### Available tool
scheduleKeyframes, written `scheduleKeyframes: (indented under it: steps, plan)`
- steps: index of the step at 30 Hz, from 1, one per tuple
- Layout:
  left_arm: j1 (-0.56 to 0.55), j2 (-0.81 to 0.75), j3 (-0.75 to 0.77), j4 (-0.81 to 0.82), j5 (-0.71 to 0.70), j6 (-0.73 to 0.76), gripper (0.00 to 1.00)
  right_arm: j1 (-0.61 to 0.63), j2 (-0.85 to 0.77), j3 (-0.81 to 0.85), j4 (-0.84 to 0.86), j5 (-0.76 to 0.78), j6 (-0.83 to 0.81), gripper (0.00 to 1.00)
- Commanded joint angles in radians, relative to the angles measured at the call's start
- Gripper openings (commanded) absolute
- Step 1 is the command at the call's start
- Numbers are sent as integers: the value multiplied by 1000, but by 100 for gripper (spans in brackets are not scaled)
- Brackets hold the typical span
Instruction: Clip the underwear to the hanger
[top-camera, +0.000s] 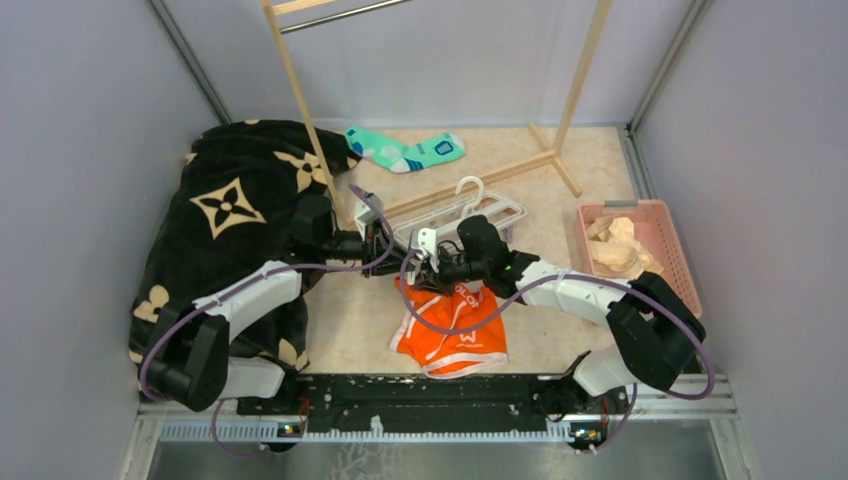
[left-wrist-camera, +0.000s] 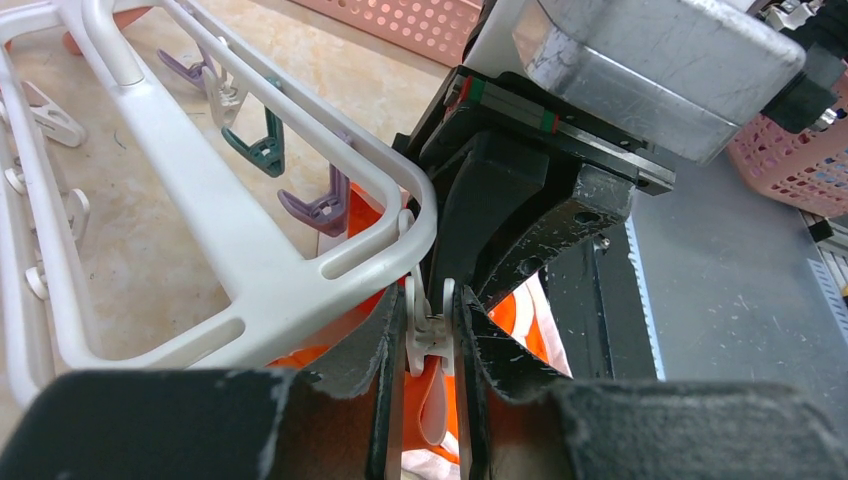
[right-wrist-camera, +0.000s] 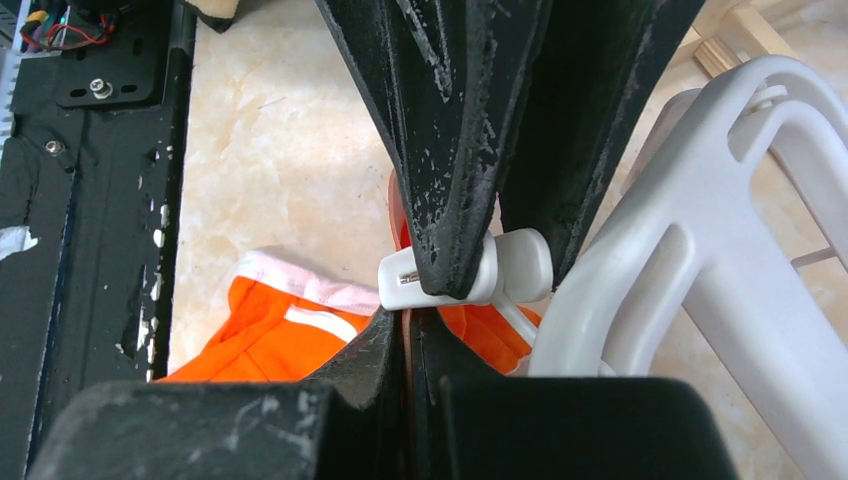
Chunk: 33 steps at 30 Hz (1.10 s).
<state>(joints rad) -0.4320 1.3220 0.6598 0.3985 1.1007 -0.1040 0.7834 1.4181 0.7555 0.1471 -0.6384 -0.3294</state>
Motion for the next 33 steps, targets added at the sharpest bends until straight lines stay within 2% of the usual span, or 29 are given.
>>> scheduleKeyframes:
  steps: [1,14,27,33]
  plan:
    - [-7,-13,32,-15,67,25,0,-8,-45,39,8,6,-23,0]
    - [-6,-45,35,-46,21,96,0,-9,-70,76,-135,-99,-33,0]
    - [-7,-56,50,-141,13,162,0,-8,-155,47,-185,-58,-42,0]
    - [-6,-75,54,-142,23,164,0,-7,-131,53,-231,-72,-52,0]
